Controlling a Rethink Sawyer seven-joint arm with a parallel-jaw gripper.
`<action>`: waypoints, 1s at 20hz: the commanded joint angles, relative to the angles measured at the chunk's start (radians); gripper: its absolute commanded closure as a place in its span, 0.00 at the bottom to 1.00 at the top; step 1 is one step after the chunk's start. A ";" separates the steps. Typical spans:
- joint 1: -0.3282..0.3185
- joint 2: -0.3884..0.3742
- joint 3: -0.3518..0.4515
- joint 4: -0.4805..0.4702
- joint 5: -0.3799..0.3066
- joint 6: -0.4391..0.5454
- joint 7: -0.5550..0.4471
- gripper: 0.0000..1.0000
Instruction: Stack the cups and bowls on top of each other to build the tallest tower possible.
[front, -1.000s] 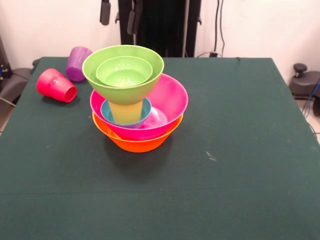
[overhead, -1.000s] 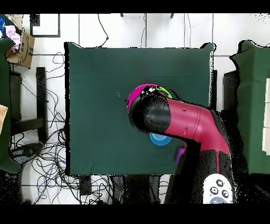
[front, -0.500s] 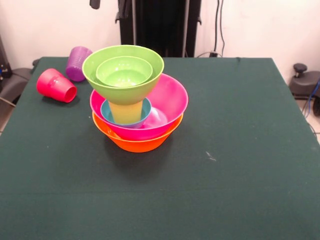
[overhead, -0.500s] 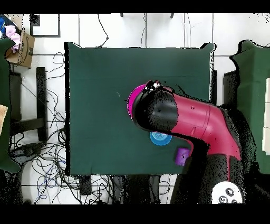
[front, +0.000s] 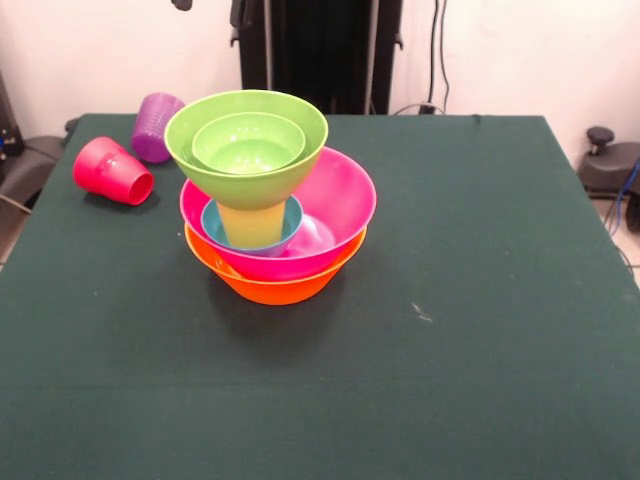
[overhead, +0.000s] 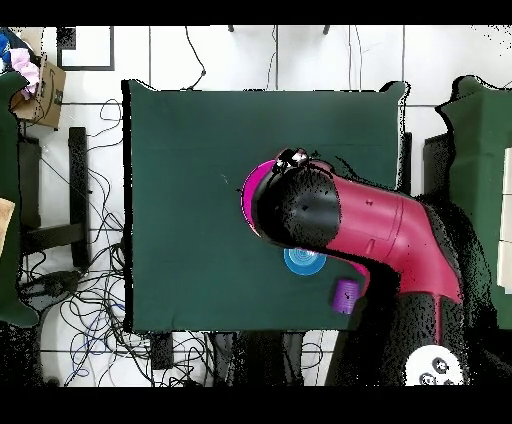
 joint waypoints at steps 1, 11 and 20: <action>-0.021 0.044 0.078 0.000 -0.013 0.100 -0.045 0.00; -0.075 0.034 0.100 0.016 -0.021 0.094 -0.108 0.00; -0.165 0.035 0.147 0.048 -0.045 0.059 -0.182 0.00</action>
